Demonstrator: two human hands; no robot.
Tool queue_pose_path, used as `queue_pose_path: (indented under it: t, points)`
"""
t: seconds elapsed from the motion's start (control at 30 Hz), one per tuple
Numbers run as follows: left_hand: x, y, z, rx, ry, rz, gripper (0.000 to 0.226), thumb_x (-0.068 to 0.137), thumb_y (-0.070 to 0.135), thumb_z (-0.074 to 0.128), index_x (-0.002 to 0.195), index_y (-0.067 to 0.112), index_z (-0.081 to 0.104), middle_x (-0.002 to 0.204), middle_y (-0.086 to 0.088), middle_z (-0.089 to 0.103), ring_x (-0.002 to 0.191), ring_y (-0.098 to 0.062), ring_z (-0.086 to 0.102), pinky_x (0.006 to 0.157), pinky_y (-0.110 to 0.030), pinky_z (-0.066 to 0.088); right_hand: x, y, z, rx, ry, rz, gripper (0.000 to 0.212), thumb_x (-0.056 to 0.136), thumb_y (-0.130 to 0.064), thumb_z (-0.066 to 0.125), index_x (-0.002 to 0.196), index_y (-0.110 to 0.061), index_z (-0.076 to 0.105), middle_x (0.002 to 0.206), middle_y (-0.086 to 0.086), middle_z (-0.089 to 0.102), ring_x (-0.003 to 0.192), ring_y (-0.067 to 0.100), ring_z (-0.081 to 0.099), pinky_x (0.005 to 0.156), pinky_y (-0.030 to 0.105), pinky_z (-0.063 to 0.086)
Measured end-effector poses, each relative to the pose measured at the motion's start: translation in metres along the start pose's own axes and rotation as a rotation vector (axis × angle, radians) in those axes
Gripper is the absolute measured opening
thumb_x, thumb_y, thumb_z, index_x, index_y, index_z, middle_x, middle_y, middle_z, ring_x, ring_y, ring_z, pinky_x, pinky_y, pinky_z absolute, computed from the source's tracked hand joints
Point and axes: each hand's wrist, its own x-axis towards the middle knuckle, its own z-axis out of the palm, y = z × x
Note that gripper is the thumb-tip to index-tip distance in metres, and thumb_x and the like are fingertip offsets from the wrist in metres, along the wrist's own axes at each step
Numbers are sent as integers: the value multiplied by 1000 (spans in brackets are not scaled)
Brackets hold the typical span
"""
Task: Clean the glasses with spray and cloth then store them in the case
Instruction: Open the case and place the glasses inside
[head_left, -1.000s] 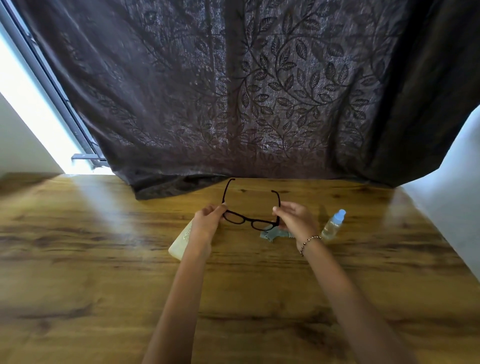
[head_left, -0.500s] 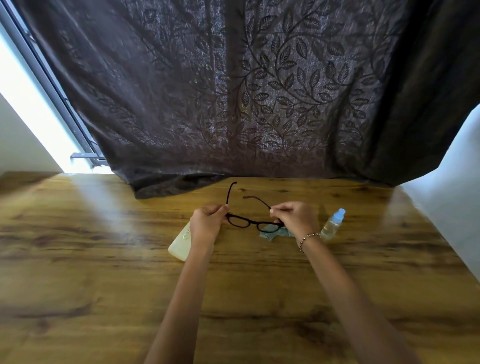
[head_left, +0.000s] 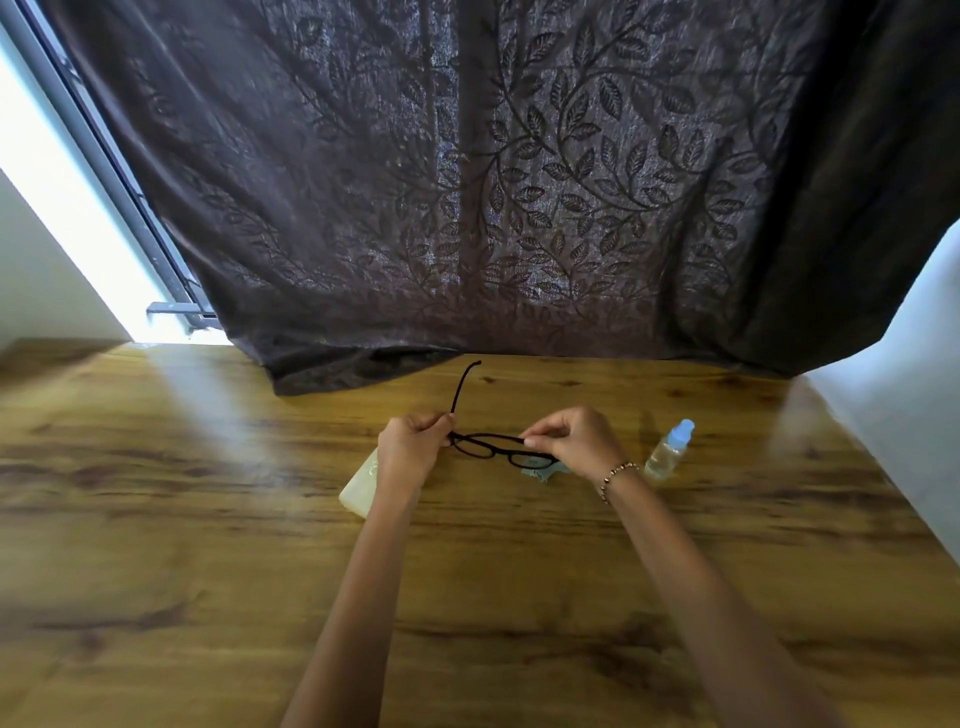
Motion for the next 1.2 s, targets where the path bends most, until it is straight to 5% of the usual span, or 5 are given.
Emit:
queue_pose_path:
  t: [0.3,0.5,0.83,0.97,1.2]
  points:
    - [6,0,-8,149,-216,86,19,89,28,63,103,20,72,90,6,71,88,-13,65,88,-31,48,1,0,0,-58,81,-40,7,76,-19,78,79,-25,75,76,-15,68,73,-3,60,57,4,38]
    - [8,-1,-8,248,-269,72,15,90,26,62,101,22,72,76,5,70,84,-8,62,80,-26,42,0,-3,1,-182,167,-124,21,74,-23,79,90,-23,65,67,-15,64,61,-6,56,55,13,38]
    - [10,-7,-11,278,-288,31,13,90,23,61,90,21,74,80,1,72,84,-12,65,71,-24,46,-2,-8,4,-534,11,-271,16,89,-23,63,98,-16,74,94,-1,67,91,14,57,81,28,47]
    - [9,-11,-15,256,-390,-18,12,90,23,62,89,16,72,90,-5,73,95,-20,66,97,-38,47,-3,-7,6,-518,-99,-192,14,90,-19,62,98,-15,72,90,4,72,80,15,64,73,28,53]
    - [5,-22,-23,245,-422,-74,20,90,25,62,97,7,70,96,-9,72,91,-20,68,99,-41,46,-5,4,20,-501,-259,-191,14,91,-21,61,101,-24,70,72,-11,59,64,-2,53,57,19,38]
